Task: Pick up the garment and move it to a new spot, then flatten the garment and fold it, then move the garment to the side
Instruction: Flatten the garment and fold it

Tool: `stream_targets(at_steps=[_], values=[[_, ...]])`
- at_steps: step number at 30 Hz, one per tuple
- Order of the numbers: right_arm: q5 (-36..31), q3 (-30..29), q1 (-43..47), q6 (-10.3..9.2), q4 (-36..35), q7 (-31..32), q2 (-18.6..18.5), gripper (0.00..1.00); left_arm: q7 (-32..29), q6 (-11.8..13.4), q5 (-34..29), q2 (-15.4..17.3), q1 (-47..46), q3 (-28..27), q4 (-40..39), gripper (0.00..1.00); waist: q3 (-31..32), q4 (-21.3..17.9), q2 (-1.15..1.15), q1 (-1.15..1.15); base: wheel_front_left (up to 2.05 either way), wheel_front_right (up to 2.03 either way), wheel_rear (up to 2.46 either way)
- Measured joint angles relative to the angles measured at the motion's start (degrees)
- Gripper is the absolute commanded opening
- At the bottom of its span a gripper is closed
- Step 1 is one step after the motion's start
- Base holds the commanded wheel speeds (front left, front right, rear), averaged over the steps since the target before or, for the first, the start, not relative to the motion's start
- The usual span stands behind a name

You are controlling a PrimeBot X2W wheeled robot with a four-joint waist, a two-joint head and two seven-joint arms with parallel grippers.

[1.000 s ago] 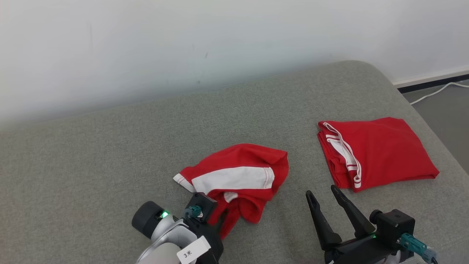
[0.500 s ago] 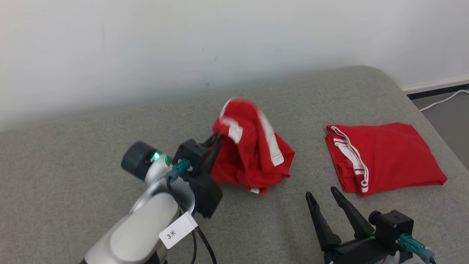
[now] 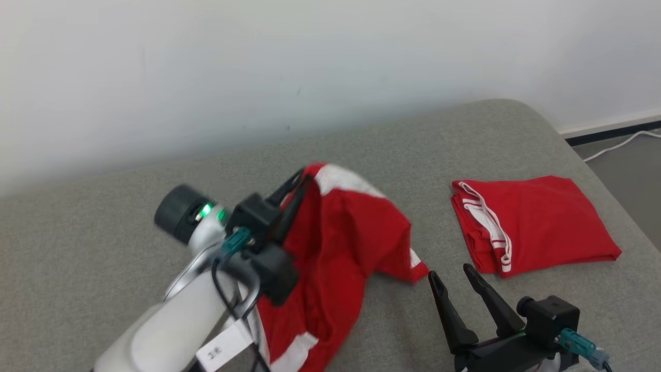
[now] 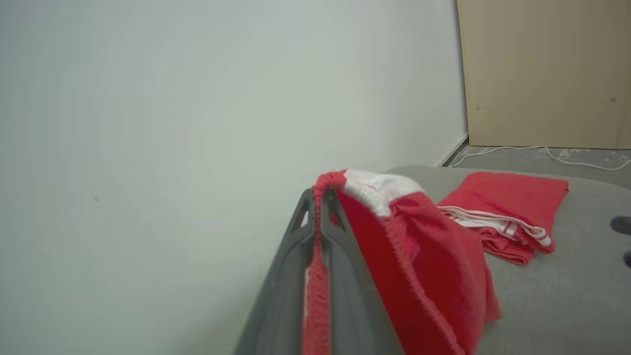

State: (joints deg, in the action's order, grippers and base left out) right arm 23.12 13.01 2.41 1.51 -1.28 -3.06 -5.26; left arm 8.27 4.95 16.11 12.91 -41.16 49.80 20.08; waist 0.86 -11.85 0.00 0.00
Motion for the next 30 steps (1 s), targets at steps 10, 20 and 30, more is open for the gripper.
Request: stream_targets(at_steps=[10,20,30], values=[[0.0,-0.1,0.5,0.0,-0.4,-0.1,-0.1,1.0,-3.4,-4.1,0.5,11.1,10.1,2.9,7.7,0.0,-0.7,-0.5,0.0,0.0,0.0,0.0,0.0],[0.0,-0.9,0.8,-0.07,-0.8,-0.5,-0.5,1.0,-4.7,-5.4,4.6,14.6,13.8,0.5,12.6,0.0,-1.1,1.1,0.0,0.0,0.0,0.0,0.0],[0.0,0.1,0.4,0.0,-0.5,-0.4,-0.4,1.0,-5.8,-3.8,7.6,12.4,13.8,-1.8,16.4,1.0,-1.3,2.3,0.0,0.0,0.0,0.0,0.0]])
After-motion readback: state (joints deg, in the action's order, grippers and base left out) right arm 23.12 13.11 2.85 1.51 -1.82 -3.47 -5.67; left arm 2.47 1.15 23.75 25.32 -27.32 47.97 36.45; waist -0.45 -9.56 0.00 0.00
